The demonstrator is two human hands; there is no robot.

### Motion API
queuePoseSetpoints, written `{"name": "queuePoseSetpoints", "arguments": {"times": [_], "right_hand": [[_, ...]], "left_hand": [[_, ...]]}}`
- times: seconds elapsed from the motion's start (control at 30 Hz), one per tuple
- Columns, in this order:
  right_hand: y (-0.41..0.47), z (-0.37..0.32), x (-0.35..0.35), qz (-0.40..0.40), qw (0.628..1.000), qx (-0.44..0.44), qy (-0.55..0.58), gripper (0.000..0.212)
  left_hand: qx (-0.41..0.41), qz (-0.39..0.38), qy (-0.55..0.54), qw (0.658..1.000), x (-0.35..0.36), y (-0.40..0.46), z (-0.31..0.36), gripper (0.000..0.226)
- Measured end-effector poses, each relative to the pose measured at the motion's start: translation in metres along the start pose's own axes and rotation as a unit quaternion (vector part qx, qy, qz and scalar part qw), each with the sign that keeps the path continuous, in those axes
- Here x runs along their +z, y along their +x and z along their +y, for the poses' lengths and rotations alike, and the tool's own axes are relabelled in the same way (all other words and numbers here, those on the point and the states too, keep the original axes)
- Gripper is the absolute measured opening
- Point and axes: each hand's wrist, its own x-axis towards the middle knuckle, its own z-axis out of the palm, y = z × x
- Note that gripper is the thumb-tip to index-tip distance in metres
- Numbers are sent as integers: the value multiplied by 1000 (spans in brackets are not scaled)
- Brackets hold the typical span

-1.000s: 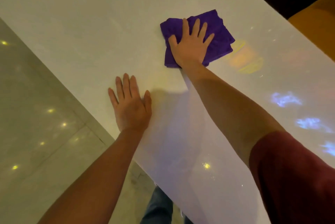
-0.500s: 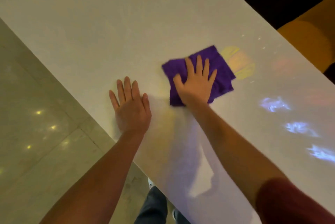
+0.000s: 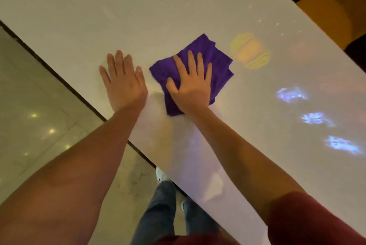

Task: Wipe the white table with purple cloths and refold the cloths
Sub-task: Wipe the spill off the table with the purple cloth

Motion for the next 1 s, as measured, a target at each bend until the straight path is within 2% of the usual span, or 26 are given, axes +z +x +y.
{"name": "queuePoseSetpoints", "arguments": {"times": [0.27, 0.43, 0.6, 0.73, 0.87, 1.0], "right_hand": [[-162, 53, -12, -43, 999, -4, -29, 69], [-224, 86, -20, -46, 998, -6, -48, 69], [-175, 89, -23, 3, 1000, -12, -3, 68], [-141, 93, -23, -24, 1000, -7, 10, 72], [-205, 114, -26, 17, 999, -30, 35, 67], [-298, 162, -42, -32, 999, -40, 10, 69]], "left_hand": [[2, -21, -1, 1000, -15, -20, 11, 59], [123, -32, -55, 990, -19, -95, 68, 50], [58, -25, -127, 990, 0, -172, 95, 52], [33, 2, -119, 992, 10, -173, 97, 59], [45, -1, -78, 996, 11, -177, 103, 56], [50, -3, -13, 999, 5, -191, 116, 55]]}}
